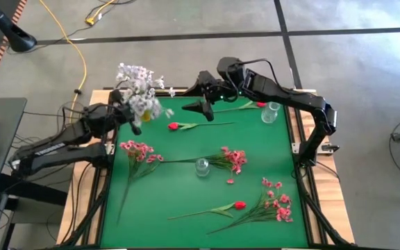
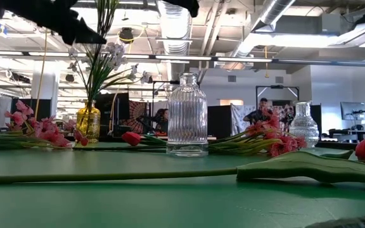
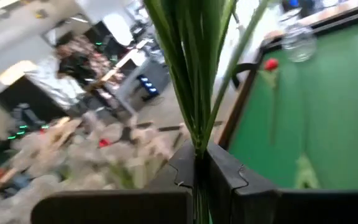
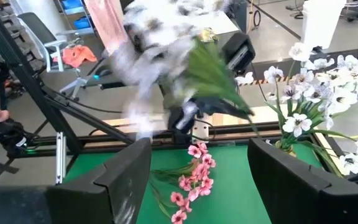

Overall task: Sort flowers into vase by color
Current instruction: Put the white flowers into the yellow vase

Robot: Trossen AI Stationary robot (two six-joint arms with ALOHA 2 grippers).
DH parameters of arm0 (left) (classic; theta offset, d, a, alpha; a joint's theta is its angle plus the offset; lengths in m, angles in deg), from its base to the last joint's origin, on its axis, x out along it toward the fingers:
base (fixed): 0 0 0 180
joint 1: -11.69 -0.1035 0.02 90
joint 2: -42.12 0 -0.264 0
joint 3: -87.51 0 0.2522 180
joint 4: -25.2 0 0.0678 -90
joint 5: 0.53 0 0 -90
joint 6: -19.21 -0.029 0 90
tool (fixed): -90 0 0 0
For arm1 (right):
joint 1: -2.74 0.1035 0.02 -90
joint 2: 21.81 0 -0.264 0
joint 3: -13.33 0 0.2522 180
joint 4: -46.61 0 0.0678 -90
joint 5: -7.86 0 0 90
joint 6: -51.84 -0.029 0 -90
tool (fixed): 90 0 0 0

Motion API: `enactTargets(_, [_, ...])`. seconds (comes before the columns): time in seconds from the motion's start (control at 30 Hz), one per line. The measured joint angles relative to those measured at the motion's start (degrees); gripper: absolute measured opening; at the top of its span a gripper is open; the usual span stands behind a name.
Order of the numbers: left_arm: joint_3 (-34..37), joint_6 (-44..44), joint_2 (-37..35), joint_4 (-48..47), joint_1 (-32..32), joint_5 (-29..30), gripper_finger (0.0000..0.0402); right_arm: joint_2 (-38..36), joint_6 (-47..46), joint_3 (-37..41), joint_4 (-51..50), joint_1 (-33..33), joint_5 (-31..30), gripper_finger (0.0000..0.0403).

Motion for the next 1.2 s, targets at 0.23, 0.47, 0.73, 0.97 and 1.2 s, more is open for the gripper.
enactTargets(0.23, [1.7, -0.1, -0.6, 5.3, -5.4, -0.1, 0.0000, 0.0, -0.2, 0.0, -0.7, 0.6, 0.0, 0.0295])
enactTargets(0.47, [1.7, 5.7, -0.6, 5.5, -10.8, -4.6, 0.0000, 0.0, 0.5, 0.0, -2.2, 1.1, 0.0, 0.0295])
enactTargets(0.73, [1.7, 9.0, -1.0, 5.1, -15.4, -8.0, 0.0000, 0.0, 2.2, 0.0, -4.8, 1.7, 0.0, 0.0295])
enactTargets(0.97, [7.0, 12.9, -4.1, 9.3, -17.5, -10.1, 0.0000, 0.1, 3.1, 0.0, -6.8, 1.7, 0.0, 0.0295])
enactTargets(1.2, [9.2, 12.7, -8.2, 13.2, -17.6, -6.1, 0.0000, 0.1, 3.5, 0.0, -6.9, 1.7, 0.0, 0.0295])
